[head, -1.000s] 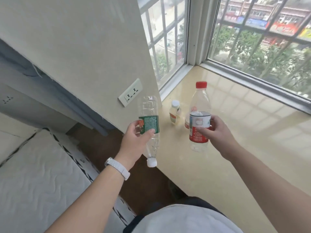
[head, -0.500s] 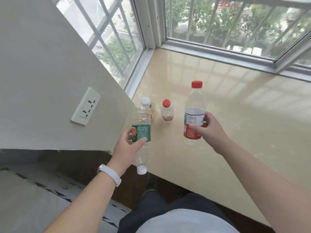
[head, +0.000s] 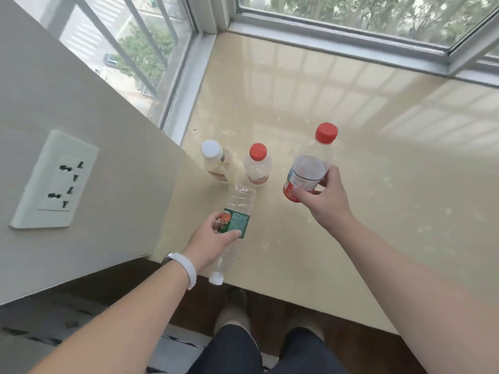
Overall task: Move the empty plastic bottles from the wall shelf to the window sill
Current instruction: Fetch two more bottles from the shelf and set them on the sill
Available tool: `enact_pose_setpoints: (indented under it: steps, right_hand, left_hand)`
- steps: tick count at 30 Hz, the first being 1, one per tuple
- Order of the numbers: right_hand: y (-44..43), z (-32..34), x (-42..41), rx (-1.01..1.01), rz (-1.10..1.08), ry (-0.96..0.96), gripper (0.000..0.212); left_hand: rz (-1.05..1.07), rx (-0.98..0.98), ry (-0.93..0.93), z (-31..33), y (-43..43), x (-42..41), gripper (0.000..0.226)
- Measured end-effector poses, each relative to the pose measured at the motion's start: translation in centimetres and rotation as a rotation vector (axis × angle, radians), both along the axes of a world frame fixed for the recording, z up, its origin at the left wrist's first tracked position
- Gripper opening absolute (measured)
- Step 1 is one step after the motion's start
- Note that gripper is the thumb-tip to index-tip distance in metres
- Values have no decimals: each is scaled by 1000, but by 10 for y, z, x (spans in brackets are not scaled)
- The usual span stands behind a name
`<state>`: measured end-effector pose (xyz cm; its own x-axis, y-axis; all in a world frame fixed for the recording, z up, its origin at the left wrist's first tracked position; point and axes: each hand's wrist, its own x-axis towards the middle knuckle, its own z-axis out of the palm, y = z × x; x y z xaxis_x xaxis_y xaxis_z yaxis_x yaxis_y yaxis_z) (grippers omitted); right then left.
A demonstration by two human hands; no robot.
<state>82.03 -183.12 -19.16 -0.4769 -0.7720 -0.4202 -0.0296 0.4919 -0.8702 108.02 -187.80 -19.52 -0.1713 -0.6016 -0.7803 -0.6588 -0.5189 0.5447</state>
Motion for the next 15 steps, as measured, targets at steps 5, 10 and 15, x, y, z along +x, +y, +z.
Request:
enact_pose_setpoints:
  steps: [5,10,15]
  right_hand:
    - [-11,-36,7,30,3,66,54]
    - [-18,-58,14,16,-69,112,57]
    - [-21,-67,22,47,-75,120,58]
  left_hand:
    - [-67,-4,-52,-33,-7,4,64]
    - [-114,-29,-68,-52,-15,-1,66]
    - [-173,-77,-87,-60,-26,-9,65]
